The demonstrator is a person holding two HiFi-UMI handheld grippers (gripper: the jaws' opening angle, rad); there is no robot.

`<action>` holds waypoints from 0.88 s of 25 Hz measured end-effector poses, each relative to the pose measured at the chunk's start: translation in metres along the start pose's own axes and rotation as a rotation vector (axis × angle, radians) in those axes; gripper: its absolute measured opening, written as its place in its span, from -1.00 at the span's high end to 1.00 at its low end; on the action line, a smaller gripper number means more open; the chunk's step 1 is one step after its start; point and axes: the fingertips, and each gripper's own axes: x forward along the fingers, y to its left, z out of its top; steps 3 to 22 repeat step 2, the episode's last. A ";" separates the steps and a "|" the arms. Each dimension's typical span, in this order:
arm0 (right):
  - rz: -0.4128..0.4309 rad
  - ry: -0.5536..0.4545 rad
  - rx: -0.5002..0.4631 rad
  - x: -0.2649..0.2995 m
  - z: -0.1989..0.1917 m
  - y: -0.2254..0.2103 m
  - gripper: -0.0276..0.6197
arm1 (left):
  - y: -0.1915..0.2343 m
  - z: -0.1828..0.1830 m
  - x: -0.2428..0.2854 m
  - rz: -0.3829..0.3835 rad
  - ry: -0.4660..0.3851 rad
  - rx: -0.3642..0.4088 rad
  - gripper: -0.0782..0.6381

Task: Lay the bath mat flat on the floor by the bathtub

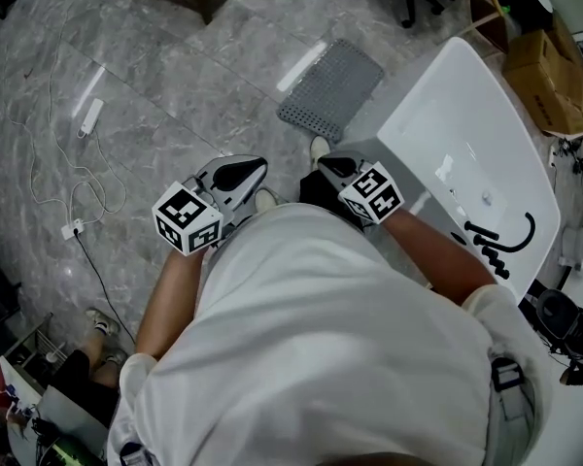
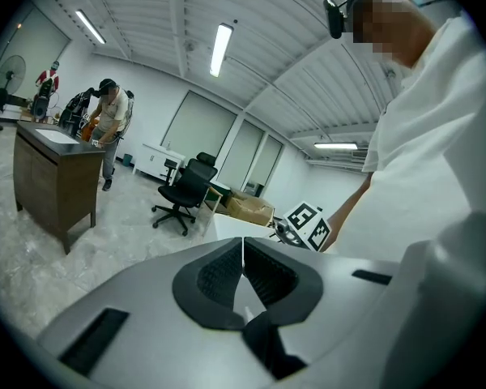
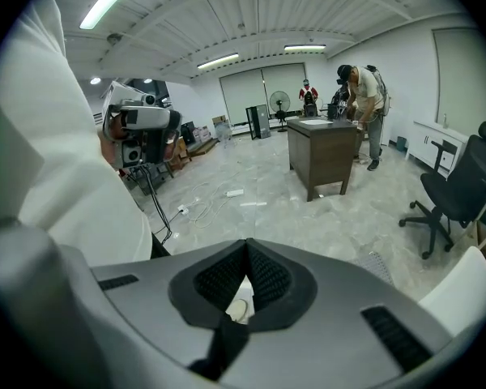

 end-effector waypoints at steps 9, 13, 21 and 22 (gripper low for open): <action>-0.001 0.006 -0.005 0.003 0.001 -0.010 0.89 | 0.005 0.003 0.007 0.001 0.002 0.000 0.73; -0.001 0.006 -0.005 0.003 0.001 -0.010 0.89 | 0.005 0.003 0.007 0.001 0.002 0.000 0.73; -0.001 0.006 -0.005 0.003 0.001 -0.010 0.89 | 0.005 0.003 0.007 0.001 0.002 0.000 0.73; -0.001 0.006 -0.005 0.003 0.001 -0.010 0.89 | 0.005 0.003 0.007 0.001 0.002 0.000 0.73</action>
